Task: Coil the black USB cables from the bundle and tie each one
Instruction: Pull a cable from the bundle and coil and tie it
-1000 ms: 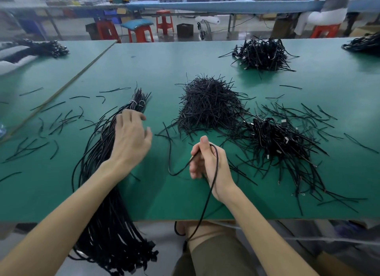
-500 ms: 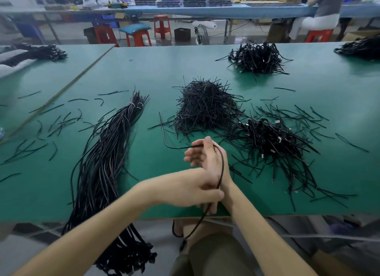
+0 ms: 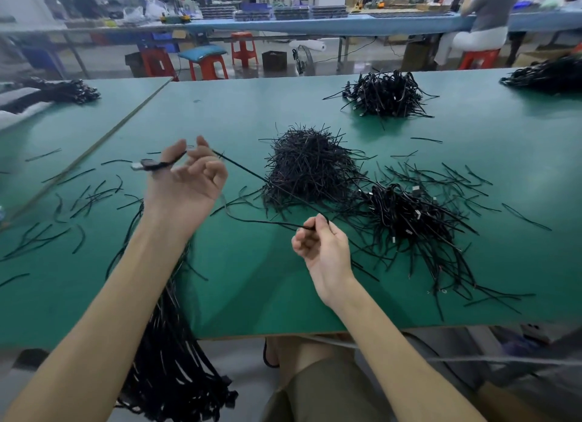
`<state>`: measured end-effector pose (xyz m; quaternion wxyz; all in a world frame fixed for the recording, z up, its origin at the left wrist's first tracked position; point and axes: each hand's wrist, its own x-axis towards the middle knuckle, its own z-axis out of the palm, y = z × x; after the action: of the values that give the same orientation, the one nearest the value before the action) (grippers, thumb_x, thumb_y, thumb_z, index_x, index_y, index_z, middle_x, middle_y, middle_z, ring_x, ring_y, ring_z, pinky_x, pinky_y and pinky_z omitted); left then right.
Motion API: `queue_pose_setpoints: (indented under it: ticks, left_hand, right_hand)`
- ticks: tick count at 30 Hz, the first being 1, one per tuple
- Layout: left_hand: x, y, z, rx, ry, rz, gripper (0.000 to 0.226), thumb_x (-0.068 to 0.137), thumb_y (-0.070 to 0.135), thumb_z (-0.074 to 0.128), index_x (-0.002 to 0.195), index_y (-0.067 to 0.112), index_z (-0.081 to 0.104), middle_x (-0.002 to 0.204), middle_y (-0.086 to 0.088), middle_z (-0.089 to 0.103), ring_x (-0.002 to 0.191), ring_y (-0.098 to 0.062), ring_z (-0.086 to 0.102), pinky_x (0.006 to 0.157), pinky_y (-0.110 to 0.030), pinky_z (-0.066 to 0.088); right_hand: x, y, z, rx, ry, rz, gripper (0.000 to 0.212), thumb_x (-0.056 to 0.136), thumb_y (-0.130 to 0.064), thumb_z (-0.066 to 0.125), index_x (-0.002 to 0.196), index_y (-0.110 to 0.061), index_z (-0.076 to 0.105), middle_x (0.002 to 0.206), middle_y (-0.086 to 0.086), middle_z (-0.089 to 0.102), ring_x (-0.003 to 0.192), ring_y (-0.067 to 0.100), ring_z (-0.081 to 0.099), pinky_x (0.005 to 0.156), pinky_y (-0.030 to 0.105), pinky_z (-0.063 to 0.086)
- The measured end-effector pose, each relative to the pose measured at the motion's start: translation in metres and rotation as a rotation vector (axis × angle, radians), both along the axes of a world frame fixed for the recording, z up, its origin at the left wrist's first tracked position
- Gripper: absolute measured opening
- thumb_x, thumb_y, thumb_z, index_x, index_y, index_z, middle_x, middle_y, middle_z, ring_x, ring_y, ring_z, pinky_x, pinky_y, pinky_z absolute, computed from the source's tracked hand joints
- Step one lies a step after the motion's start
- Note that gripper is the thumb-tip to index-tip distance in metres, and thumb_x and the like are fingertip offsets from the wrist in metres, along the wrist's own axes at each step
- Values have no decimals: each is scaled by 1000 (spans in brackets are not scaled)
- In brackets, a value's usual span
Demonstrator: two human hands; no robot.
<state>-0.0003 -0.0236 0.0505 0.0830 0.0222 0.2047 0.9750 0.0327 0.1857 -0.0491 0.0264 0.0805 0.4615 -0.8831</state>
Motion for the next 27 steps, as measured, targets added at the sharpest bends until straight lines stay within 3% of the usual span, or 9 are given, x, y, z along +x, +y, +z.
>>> queue_pose_setpoints:
  ticks: [1, 4, 6, 10, 12, 16, 20, 27]
  left_hand:
    - [-5, -1, -8, -91, -51, 59, 21, 102, 18, 51, 93, 7, 65, 72, 5, 53, 61, -7, 43, 63, -20, 46]
    - [-13, 0, -35, -633, -178, 299, 17, 102, 16, 55, 94, 11, 68, 74, 4, 53, 64, -11, 51, 63, -24, 51]
    - [-16, 2, -51, -742, -214, 389, 18, 104, 16, 54, 101, 8, 70, 81, 1, 58, 74, -14, 60, 71, -26, 56]
    - [-21, -1, -62, -382, -212, 389, 31, 106, 18, 50, 129, 0, 61, 129, -9, 67, 113, -23, 67, 97, -34, 55]
    - [-23, -4, -61, -234, -197, 362, 36, 106, 21, 50, 133, 0, 61, 139, -4, 64, 124, -21, 64, 105, -36, 51]
    - [-23, -7, -67, -127, -157, 301, 29, 103, 18, 56, 122, -2, 65, 141, -5, 63, 127, -27, 63, 109, -40, 49]
    - [-27, -11, -71, -122, -164, 305, 40, 98, 8, 60, 138, 4, 61, 140, -6, 63, 121, -34, 66, 105, -47, 51]
    - [-30, -18, -75, -114, -115, 293, 37, 97, 21, 64, 132, 14, 55, 136, -6, 60, 125, -37, 63, 106, -53, 49]
  right_hand:
    - [0, 1, 1, -19, 1, 0, 32, 110, -23, 41, 87, -6, 55, 63, 4, 62, 55, 17, 59, 56, 27, 50]
    - [1, 1, 2, -47, -10, 9, 36, 110, -27, 43, 83, -7, 57, 62, 5, 60, 54, 18, 57, 54, 27, 51]
    - [1, 2, 3, -44, -11, 24, 40, 108, -29, 45, 76, -9, 56, 60, 5, 54, 53, 17, 52, 50, 26, 47]
    - [0, 1, 3, 39, 22, 63, 47, 107, -29, 49, 63, -16, 42, 61, 4, 49, 56, 16, 47, 52, 24, 42]
    - [1, 0, 3, 56, 28, 80, 47, 106, -27, 50, 61, -17, 41, 63, 6, 50, 58, 17, 47, 54, 24, 44]
    - [2, 1, 5, 51, 29, 117, 47, 106, -26, 51, 61, -16, 43, 63, 7, 51, 57, 17, 48, 54, 24, 45]
    - [2, 1, 5, 41, 25, 115, 47, 106, -25, 51, 61, -16, 42, 62, 6, 50, 55, 16, 47, 53, 24, 44]
    - [1, 2, 4, 6, 12, 83, 47, 105, -25, 52, 60, -16, 41, 60, 5, 49, 54, 16, 47, 52, 25, 43]
